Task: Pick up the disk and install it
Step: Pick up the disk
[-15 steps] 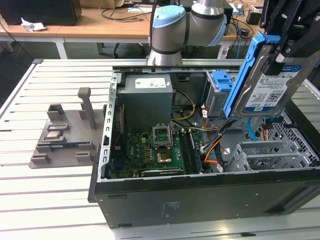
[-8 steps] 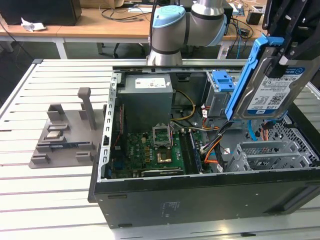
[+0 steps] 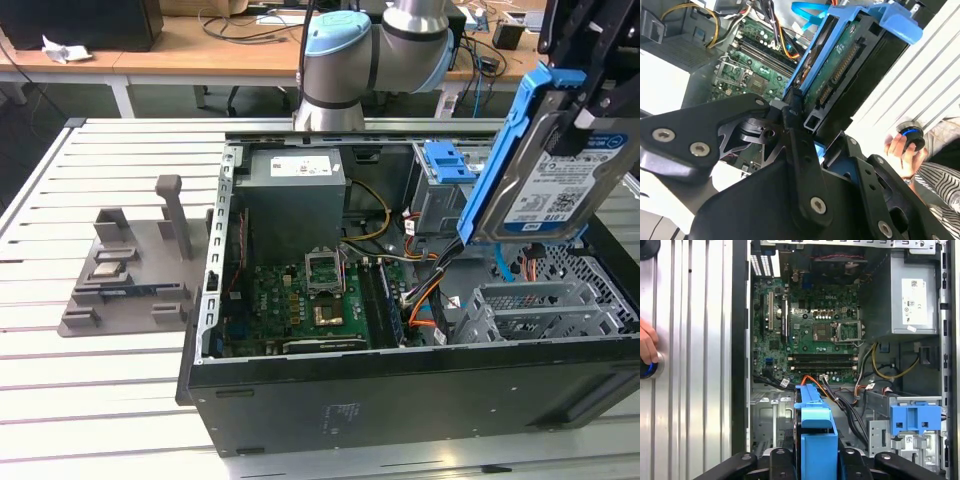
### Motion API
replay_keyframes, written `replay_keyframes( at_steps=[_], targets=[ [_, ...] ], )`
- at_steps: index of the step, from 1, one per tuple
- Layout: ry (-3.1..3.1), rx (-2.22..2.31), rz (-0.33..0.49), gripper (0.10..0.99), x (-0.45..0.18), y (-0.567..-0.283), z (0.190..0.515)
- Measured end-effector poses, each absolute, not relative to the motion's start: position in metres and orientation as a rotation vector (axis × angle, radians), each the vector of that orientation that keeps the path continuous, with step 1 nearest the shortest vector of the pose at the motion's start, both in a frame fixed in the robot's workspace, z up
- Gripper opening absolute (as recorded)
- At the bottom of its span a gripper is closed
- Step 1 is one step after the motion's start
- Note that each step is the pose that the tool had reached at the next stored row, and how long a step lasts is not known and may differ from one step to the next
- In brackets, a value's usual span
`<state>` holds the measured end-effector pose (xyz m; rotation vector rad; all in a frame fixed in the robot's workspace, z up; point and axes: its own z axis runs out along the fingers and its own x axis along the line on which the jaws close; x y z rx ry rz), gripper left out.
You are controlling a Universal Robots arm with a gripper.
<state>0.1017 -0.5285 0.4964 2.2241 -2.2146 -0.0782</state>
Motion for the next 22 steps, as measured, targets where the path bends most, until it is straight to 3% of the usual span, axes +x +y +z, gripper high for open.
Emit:
replay_keyframes(
  at_steps=[16,22],
  targets=[
    [-2.212,2.222,-0.074,0.365,0.102,-0.572,0.495],
    [-2.21,2.219,-0.08,0.365,0.117,-0.572,0.485]
  ],
)
